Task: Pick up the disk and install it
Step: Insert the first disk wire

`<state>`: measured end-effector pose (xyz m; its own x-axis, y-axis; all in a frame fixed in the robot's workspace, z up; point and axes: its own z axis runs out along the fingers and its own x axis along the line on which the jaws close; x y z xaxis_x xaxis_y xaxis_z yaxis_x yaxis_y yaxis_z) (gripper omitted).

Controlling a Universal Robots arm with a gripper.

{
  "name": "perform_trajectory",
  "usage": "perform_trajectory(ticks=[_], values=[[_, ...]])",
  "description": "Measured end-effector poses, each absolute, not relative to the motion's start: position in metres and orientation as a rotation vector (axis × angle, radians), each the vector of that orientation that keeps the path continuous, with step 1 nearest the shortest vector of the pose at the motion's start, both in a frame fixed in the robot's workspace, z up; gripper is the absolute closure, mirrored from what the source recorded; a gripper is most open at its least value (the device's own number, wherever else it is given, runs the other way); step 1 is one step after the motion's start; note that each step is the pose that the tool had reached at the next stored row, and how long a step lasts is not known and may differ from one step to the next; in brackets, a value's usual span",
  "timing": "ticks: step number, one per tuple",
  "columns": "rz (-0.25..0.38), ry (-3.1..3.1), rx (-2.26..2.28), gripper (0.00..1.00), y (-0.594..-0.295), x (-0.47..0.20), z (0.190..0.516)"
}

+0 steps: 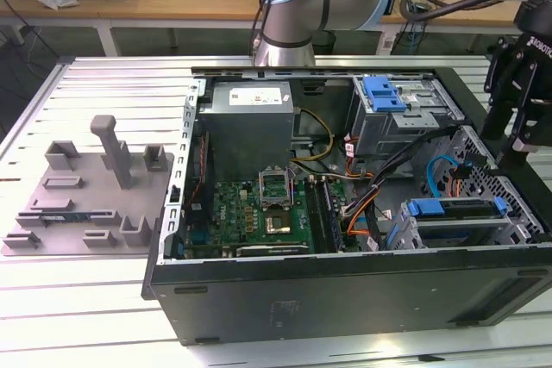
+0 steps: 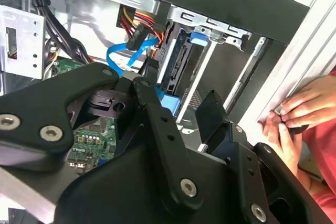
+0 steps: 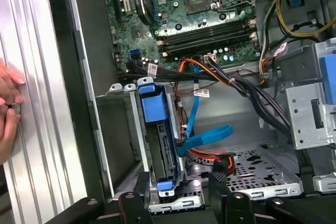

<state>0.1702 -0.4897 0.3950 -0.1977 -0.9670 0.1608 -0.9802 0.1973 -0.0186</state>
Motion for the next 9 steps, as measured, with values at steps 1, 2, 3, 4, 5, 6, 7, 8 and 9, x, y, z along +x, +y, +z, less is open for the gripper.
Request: perform_trajectory(ticks=[1,2,3,4,5,6,7,8,9], values=[[0.183,-2.336,1.910,0.44,-0.488,0.171,0.394],[0.192,-2.329,1.904,0.44,-0.484,0.172,0.394],[0.197,-2.324,1.901,0.44,-0.482,0.173,0.393],[0.201,-2.320,1.898,0.44,-0.479,0.174,0.393],[0.205,-2.316,1.895,0.44,-0.477,0.174,0.392],[0.208,-2.313,1.892,0.44,-0.475,0.175,0.392],[0.213,-2.307,1.888,0.44,-0.471,0.177,0.391],[0.216,-2.304,1.885,0.44,-0.469,0.178,0.391],[0.218,-2.301,1.883,0.44,-0.467,0.178,0.390]])
